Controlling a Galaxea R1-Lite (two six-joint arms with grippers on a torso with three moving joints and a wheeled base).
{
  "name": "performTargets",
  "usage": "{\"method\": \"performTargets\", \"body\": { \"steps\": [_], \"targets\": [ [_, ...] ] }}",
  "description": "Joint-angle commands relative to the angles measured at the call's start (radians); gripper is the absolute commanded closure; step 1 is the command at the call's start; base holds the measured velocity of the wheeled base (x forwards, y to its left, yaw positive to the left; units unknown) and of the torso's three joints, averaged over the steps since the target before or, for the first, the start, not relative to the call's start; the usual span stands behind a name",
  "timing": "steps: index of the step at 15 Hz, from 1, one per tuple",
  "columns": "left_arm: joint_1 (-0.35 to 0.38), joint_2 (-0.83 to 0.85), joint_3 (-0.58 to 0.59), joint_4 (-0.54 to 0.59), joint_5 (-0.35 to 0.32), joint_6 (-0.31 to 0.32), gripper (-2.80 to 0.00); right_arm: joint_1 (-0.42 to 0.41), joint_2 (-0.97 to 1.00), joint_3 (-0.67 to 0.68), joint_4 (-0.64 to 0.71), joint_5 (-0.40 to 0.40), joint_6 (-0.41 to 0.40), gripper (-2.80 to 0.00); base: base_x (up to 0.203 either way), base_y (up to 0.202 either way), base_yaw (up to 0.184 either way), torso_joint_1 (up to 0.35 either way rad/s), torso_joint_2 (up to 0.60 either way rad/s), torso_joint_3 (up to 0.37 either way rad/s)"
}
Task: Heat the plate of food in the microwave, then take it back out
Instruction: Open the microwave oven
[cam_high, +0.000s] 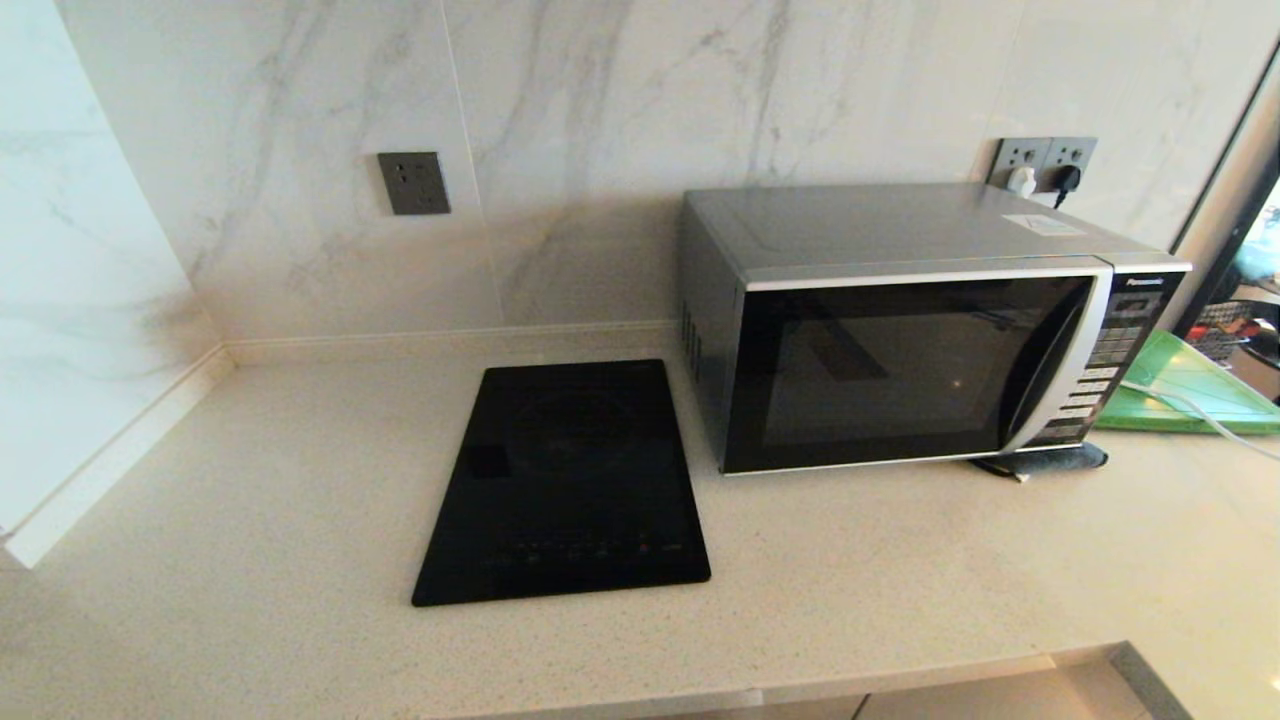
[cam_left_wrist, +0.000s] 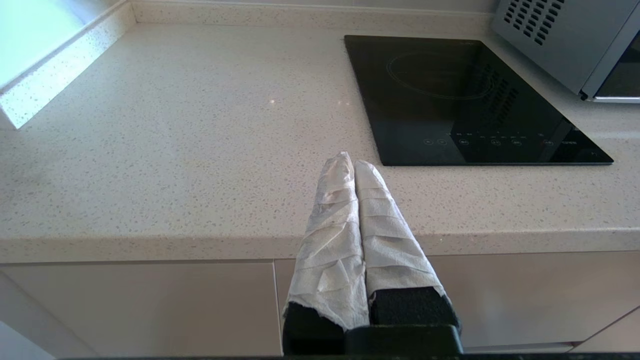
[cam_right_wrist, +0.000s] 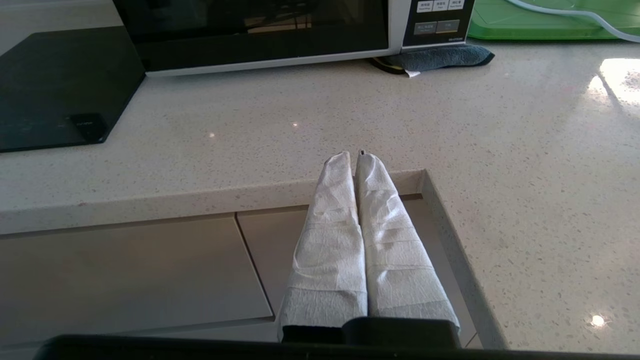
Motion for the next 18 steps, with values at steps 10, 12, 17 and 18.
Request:
{"method": "performTargets", "body": {
  "steps": [10,12,17,18],
  "targets": [
    [0.001,0.002,0.000,0.000,0.000,-0.001,0.00,0.001,0.001,0.002,0.000,-0.001,0.000,0.00,0.000,0.000,0.000,0.000,0.00,0.000],
    [0.001,0.002,0.000,0.000,0.000,-0.001,0.00,0.000,0.001,0.002,0.000,-0.001,0.000,0.00,0.000,0.000,0.000,0.000,0.00,0.000],
    [0.001,0.002,0.000,0.000,0.000,-0.001,0.00,0.000,0.001,0.002,0.000,-0.001,0.000,0.00,0.000,0.000,0.000,0.000,0.00,0.000],
    [0.001,0.002,0.000,0.000,0.000,-0.001,0.00,0.000,0.001,0.002,0.000,-0.001,0.000,0.00,0.000,0.000,0.000,0.000,0.00,0.000]
  ]
}}
